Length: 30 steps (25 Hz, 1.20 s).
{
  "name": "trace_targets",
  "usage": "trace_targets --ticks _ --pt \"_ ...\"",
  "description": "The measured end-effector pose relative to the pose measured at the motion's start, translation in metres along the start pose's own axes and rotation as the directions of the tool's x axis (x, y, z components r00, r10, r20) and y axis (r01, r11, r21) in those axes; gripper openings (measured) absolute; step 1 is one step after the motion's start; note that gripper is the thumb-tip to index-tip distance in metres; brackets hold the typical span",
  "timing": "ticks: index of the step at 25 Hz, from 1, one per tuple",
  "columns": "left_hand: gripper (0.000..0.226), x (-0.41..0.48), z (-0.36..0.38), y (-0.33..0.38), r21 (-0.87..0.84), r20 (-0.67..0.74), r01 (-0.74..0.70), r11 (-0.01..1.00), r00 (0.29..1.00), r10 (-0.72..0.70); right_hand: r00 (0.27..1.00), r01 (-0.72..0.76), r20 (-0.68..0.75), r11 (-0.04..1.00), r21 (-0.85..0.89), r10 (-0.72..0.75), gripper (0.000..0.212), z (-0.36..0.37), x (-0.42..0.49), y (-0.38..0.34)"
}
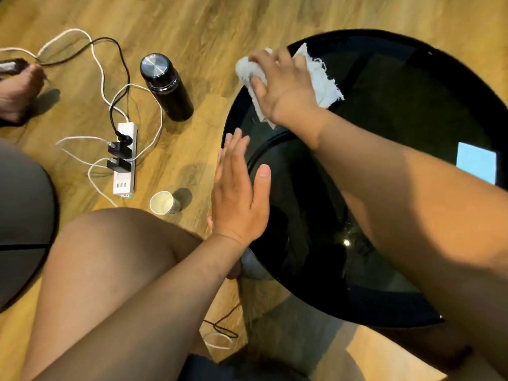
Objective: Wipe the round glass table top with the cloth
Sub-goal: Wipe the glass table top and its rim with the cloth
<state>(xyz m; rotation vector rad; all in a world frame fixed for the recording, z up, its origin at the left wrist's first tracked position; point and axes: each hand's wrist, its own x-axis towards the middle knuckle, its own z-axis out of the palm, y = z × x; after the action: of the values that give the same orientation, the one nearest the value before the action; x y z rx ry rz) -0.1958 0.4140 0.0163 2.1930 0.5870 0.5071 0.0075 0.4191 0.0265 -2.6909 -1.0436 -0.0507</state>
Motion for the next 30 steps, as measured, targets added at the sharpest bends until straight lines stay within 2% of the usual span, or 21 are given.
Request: trace_targets --ticks 2,6,9,11,14,20,23,26,30 --pt "0.054 -0.001 -0.003 0.004 -0.040 -0.010 0.010 0.999 1.000 -0.011 0.993 0.114 0.028 0.992 0.061 -0.116 0.044 -0.015 -0.052 -0.007" --pt "0.054 -0.002 -0.006 0.004 -0.058 0.001 0.022 0.998 1.000 -0.022 0.974 0.185 0.112 0.975 0.121 -0.199 0.042 -0.047 -0.213 -0.004" --pt "0.057 -0.004 -0.003 0.003 0.137 0.077 -0.044 0.990 0.996 0.033 0.960 0.226 0.134 0.961 0.158 -0.247 0.037 -0.070 -0.320 0.033" --pt "0.060 -0.004 -0.001 0.003 0.269 0.141 -0.135 0.954 0.985 0.099 0.949 0.266 0.141 0.957 0.120 -0.281 0.038 -0.076 -0.343 0.051" --pt "0.065 -0.003 0.000 0.001 0.325 0.185 -0.181 0.928 0.975 0.126 0.968 0.248 0.022 0.968 0.042 -0.249 0.034 -0.064 -0.291 0.058" --pt "0.064 -0.002 0.000 0.001 0.285 0.170 -0.161 0.945 0.979 0.116 0.992 0.003 -0.126 0.999 -0.051 -0.010 0.045 -0.025 -0.045 0.078" --pt "0.062 -0.002 -0.001 0.002 0.257 0.172 -0.166 0.952 0.977 0.124 0.985 -0.123 -0.128 0.989 -0.082 0.112 0.045 -0.011 0.043 0.095" --pt "0.060 0.002 -0.001 -0.001 0.247 0.158 -0.145 0.958 0.982 0.108 0.981 -0.141 -0.148 0.987 -0.078 0.128 0.044 -0.008 0.069 0.097" --pt "0.060 0.004 -0.004 0.000 0.294 0.166 -0.122 0.948 0.983 0.075 0.991 -0.123 -0.047 0.992 -0.014 0.123 0.044 -0.023 0.033 0.089"
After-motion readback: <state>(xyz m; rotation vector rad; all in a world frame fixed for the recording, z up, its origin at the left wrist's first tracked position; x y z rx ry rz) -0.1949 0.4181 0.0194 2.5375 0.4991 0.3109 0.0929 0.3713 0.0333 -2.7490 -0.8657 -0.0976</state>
